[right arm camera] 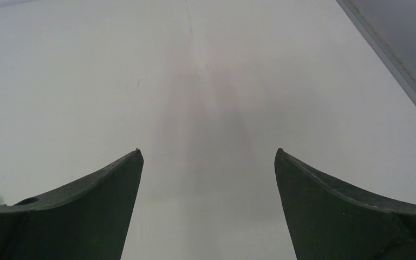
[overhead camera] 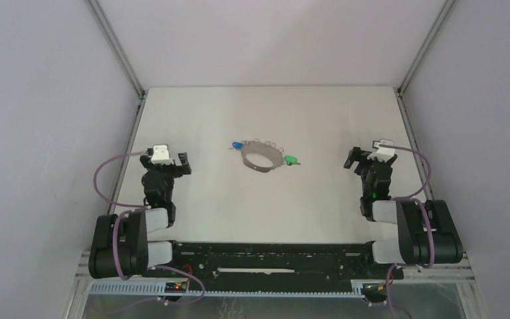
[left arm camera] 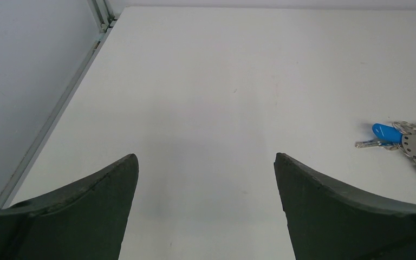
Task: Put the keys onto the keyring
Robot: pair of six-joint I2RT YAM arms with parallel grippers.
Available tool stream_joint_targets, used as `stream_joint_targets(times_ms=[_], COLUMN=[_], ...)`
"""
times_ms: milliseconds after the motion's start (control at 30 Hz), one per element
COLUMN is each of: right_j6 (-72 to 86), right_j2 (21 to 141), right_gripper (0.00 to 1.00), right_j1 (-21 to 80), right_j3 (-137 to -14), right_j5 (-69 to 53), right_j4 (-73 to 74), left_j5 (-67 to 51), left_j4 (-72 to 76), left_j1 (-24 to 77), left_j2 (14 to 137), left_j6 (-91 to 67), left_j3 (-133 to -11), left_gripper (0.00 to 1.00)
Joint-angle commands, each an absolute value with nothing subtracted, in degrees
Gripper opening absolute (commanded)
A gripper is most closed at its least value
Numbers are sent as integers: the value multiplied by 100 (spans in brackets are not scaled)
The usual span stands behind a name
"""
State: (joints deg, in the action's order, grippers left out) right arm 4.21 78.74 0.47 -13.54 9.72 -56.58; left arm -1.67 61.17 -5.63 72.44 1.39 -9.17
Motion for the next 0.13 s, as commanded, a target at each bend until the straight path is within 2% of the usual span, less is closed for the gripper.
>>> stream_joint_targets(times_ms=[0, 100], right_j6=[479, 475], right_j2=[7778, 7778], right_gripper=[100, 100], right_j1=[44, 44], right_j3=[-1341, -1337], right_j5=[940, 940], right_j4=[-5731, -5733], left_j5=[-71, -62], left_j4=[6289, 6302], left_j1=[-538, -536], left_j2=[7224, 7205], left_j6=[79, 80], left_j3=[-1000, -991], left_gripper=[100, 100])
